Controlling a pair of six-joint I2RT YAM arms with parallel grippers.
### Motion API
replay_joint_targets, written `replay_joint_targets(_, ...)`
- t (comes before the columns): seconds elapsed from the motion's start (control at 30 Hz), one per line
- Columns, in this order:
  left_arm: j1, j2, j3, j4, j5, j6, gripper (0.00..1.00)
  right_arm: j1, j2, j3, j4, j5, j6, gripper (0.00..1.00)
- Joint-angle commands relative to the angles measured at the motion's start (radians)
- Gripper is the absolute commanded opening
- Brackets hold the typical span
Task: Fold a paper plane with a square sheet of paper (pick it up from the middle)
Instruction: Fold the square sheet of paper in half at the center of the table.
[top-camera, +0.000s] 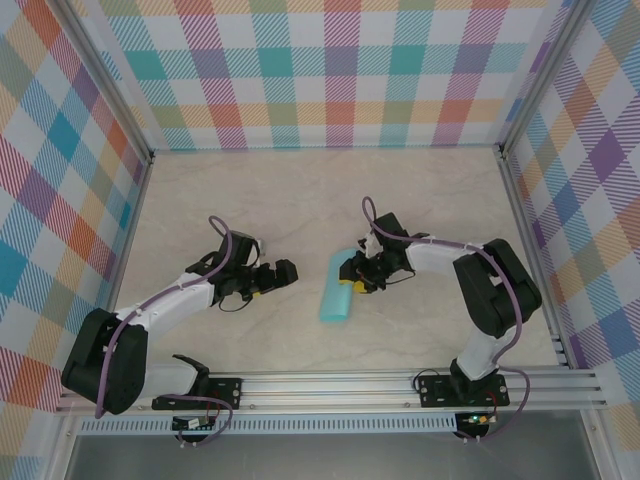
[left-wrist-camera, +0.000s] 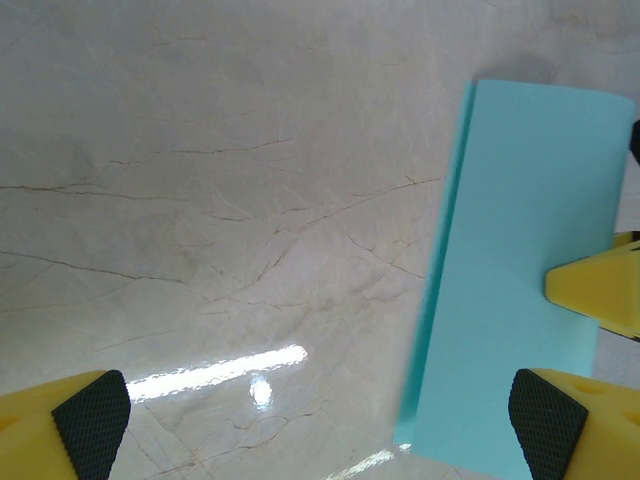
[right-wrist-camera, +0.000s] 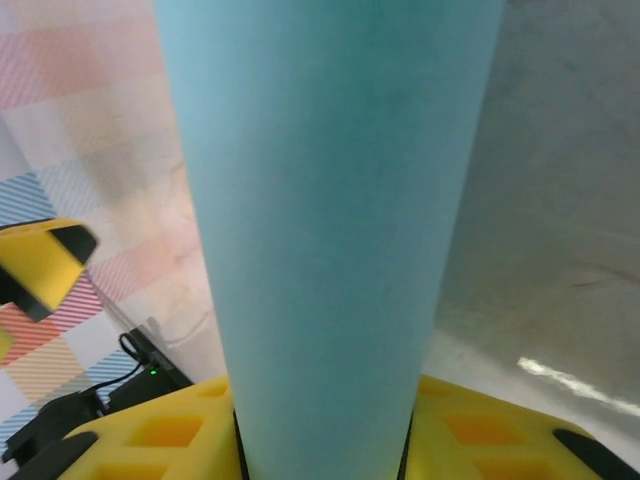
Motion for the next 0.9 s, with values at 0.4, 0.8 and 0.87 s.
replay_joint_targets(0.4, -0.017, -0.007, 0.028, 0.002, 0.031, -0.01, 1.0, 0.003, -0.064, 0.065, -0.266, 0.236, -0.105, 0.58)
replay_joint_targets(0.8, -0.066, 0.021, 0.034, 0.041, 0.036, -0.03, 1.0, 0.033, -0.059, 0.09, -0.339, 0.325, -0.119, 0.58)
replay_joint_targets(0.87, -0.073, 0.03, 0.037, 0.044, 0.033, -0.029, 1.0, 0.043, -0.044, 0.1, -0.346, 0.332, -0.123, 0.6)
